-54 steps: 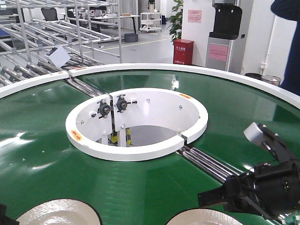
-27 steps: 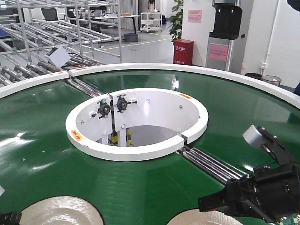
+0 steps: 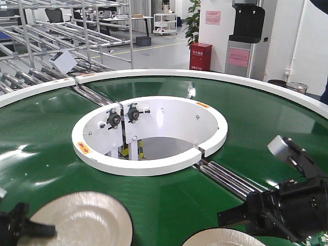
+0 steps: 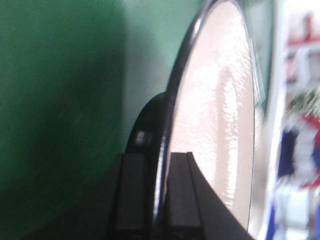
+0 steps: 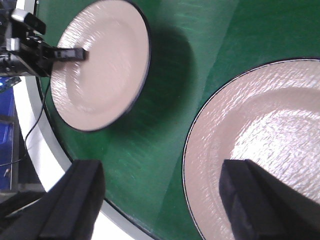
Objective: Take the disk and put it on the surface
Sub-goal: 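Lower both grippers to the rims of two cream plates on the conveyor, then close both grippers on the plate rims and lift the plates upright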
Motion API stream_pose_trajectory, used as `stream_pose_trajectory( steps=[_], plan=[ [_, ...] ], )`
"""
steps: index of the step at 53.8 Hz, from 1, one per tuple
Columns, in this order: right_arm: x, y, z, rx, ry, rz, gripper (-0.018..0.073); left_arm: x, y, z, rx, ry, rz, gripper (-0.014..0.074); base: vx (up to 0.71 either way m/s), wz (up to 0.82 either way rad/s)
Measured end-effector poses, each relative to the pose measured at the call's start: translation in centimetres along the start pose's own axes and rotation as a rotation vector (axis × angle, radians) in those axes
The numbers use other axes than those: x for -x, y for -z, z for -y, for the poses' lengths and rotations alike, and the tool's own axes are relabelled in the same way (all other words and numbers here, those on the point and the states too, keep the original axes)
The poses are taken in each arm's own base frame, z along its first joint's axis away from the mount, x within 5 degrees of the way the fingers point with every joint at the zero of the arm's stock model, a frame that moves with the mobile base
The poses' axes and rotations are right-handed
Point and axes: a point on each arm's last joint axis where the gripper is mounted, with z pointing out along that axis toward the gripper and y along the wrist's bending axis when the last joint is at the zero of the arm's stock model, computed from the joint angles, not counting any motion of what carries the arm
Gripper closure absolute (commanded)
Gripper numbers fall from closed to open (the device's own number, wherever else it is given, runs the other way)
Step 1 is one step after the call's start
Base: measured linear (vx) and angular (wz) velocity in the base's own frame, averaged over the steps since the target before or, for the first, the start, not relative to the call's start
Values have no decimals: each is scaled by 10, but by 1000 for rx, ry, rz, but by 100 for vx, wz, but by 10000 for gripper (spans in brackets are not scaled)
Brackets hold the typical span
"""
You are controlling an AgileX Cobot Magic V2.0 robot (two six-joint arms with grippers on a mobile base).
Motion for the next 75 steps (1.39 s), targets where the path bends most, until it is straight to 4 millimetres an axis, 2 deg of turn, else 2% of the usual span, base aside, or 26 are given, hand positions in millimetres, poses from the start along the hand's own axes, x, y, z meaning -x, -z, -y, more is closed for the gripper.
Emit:
stream_pose_trajectory(
  steps=[8, 9, 14, 18, 23, 33, 42, 54, 63, 67, 70, 74, 75],
  plan=[
    [8, 20, 27, -62, -105, 81, 27, 7, 15, 32, -75, 1, 118, 601, 0, 0],
    [10, 44, 53, -121, -192, 153, 27, 7, 23, 49, -111, -3, 159, 601, 0, 0],
    [8, 66, 76, -184, -253, 209, 27, 7, 29, 61, -133, -20, 187, 601, 0, 0],
    [6, 76, 94, -232, -298, 228, 27, 7, 34, 70, -155, -31, 214, 600, 0, 0],
    [3, 75, 115, -271, -328, 190, 27, 7, 39, 80, -184, -33, 242, 599, 0, 0],
    [0, 50, 156, -275, -384, 66, 27, 6, 42, 85, -203, -32, 251, 598, 0, 0],
    [-2, 24, 177, -255, -388, -16, 27, 6, 42, 85, -202, -32, 252, 598, 0, 0],
    [-10, -34, 191, -184, -369, -200, 27, 6, 42, 85, -204, -31, 254, 598, 0, 0],
    [-13, -73, 186, -127, -338, -281, 48, 6, 42, 85, -204, -31, 254, 598, 0, 0],
    [-9, -82, 181, -97, -333, -269, 140, 6, 42, 85, -204, -31, 254, 598, 0, 0],
    [-7, -89, 178, -77, -337, -257, 274, 6, 42, 85, -205, -31, 254, 598, 0, 0],
    [-9, -102, 174, -26, -361, -254, 543, 6, 42, 85, -205, -28, 254, 598, 0, 0],
    [-9, -103, 173, -15, -367, -253, 575, 6, 42, 85, -205, -28, 254, 598, 0, 0]
  ],
)
